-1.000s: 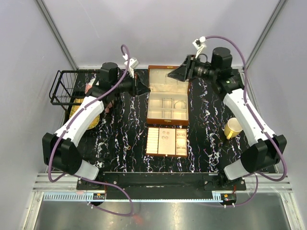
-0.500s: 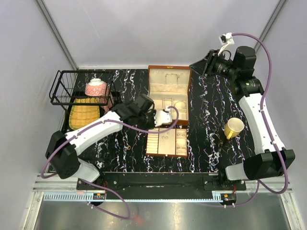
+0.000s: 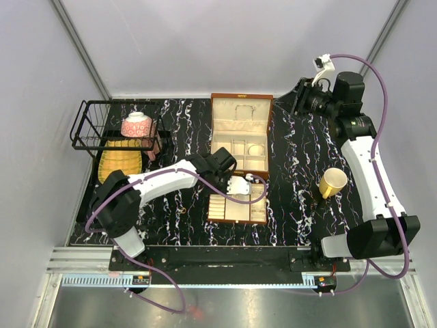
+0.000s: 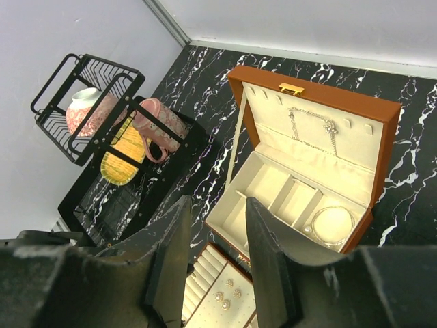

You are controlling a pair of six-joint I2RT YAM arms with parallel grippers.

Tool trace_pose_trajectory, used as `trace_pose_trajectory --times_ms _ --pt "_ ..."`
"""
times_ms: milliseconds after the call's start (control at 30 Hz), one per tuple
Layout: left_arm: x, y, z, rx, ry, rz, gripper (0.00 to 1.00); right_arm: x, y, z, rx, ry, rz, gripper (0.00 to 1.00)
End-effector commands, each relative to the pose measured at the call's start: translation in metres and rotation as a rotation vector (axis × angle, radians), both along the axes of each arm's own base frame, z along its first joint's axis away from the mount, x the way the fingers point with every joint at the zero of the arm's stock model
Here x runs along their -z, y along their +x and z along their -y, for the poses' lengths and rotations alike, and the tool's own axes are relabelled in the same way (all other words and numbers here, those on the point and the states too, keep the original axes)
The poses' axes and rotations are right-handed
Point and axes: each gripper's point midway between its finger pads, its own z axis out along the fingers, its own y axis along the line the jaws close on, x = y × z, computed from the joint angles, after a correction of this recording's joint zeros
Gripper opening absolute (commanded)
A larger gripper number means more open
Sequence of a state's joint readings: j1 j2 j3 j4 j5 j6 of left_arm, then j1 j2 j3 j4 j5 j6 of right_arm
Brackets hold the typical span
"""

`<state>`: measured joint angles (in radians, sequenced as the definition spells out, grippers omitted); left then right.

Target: Organize the mixed jewelry

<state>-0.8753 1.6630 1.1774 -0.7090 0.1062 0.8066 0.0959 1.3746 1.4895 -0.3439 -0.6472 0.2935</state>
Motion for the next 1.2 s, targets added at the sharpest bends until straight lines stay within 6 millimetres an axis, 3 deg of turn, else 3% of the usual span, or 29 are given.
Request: trace_pose_trajectory --times_ms 0,667,1167 --pt "-0.008 0.016 0.008 0.036 0.0 0.078 0.0 -0.002 -0.001 0.003 -0.008 -0.008 0.026 0.43" --pt "0.008 0.028 0.017 0.052 0.022 0.092 0.0 0.013 0.002 0.0 -0.034 0.014 -0.023 0.41" --pt "0.021 0.022 0.012 0.05 0.042 0.056 0.0 0.014 0.001 0.001 -0.036 0.023 -0.03 0.4"
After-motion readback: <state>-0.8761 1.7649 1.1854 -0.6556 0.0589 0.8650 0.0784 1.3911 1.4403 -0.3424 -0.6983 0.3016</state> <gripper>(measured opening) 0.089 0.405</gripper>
